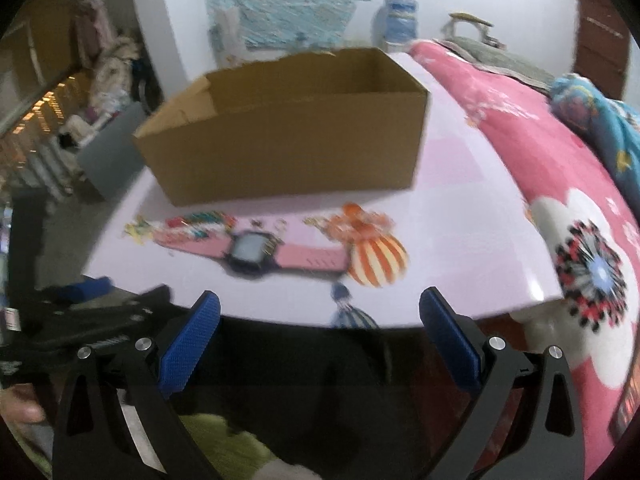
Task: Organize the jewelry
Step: 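Move the right tool to the pink-strap watch face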
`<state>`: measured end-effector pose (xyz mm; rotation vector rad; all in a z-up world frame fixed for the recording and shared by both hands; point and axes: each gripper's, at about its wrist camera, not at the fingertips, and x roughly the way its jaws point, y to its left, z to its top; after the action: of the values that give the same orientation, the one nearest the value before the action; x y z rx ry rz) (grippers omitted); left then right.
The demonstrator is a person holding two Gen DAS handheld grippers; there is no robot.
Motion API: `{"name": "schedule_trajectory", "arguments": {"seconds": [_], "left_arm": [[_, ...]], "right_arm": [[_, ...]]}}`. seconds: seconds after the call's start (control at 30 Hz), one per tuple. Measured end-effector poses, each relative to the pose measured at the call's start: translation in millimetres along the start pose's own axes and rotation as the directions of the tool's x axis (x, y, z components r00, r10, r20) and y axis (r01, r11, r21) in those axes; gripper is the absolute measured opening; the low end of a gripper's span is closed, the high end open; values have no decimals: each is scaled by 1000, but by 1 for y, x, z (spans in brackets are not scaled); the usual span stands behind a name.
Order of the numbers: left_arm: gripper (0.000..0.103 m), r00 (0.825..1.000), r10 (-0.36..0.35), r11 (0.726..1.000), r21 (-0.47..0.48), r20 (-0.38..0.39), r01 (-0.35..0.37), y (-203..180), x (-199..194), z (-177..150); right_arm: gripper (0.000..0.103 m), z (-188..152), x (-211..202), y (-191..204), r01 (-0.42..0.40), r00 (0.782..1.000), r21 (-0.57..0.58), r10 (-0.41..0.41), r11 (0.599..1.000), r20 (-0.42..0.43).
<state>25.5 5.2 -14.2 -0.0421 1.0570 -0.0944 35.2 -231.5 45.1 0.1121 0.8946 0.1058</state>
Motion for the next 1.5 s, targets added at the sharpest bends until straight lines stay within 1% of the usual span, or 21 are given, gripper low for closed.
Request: {"name": "schedule_trajectory", "arguments": {"seconds": [0.07,0.1,0.17,0.2,0.23,0.3,0.4,0.43,0.5,0.7,0.83,0.9,0.97,1.03,1.07,1.1,1.13,1.17,1.27,1.43,1.5], "left_arm": [[94,1000,-22,1000,12,17,22,0,1,4],[94,998,-45,999,19,33,45,1,2,6],[94,992,-110,993,38,65,108,3,2,9],[94,983,-162,986,53,83,158,4,1,12],[94,977,-191,981,58,97,186,6,1,14],[94,971,-207,978,60,117,201,5,0,19],[95,965,-237,970,81,109,229,4,6,25],[94,965,-241,969,86,102,233,3,8,27],[94,966,-236,969,102,104,225,1,12,28],[94,964,-246,962,145,103,230,-2,18,29],[94,963,-241,957,192,122,216,-5,17,30],[94,961,-241,951,233,139,205,-9,15,30],[91,961,-234,944,270,147,189,-15,14,30],[82,964,-227,936,303,139,177,-23,17,29],[80,965,-229,933,311,132,179,-26,19,28],[77,965,-233,931,315,122,185,-28,21,28],[76,964,-239,929,316,113,193,-29,23,27],[76,964,-246,927,316,106,202,-30,24,27],[74,961,-257,922,324,98,213,-33,26,27],[73,965,-248,917,340,82,206,-33,30,24],[73,966,-246,916,346,83,203,-33,31,24]], "right_arm": [[97,10,5,-1,-60,998,8,60,998,-8],[96,13,8,-1,-81,997,11,81,997,-12],[91,23,19,-3,-140,989,23,140,990,-39],[88,25,23,-2,-157,986,28,158,987,-50],[85,28,29,-2,-175,982,38,177,984,-66],[78,34,45,-5,-214,970,64,220,975,-106],[67,42,70,-11,-261,945,126,280,957,-171],[63,45,78,-13,-267,938,142,291,953,-189],[59,48,92,-16,-278,924,167,311,946,-223],[50,51,126,-22,-285,890,233,347,930,-295],[42,53,138,-24,-301,869,270,380,914,-317],[38,54,142,-24,-308,858,291,397,906,-326],[33,53,146,-24,-311,848,305,407,900,-338],[27,53,147,-24,-318,840,312,418,895,-346],[24,52,148,-22,-321,834,315,424,893,-353],[15,51,149,-22,-325,829,318,430,891,-358],[7,51,148,-22,-336,823,323,442,885,-357],[4,51,148,-22,-346,819,330,454,878,-350],[3,57,138,-20,-372,823,329,472,868,-315],[2,71,120,-17,-439,812,353,533,826,-238],[2,76,114,-18,-450,813,358,542,818,-216]]}}
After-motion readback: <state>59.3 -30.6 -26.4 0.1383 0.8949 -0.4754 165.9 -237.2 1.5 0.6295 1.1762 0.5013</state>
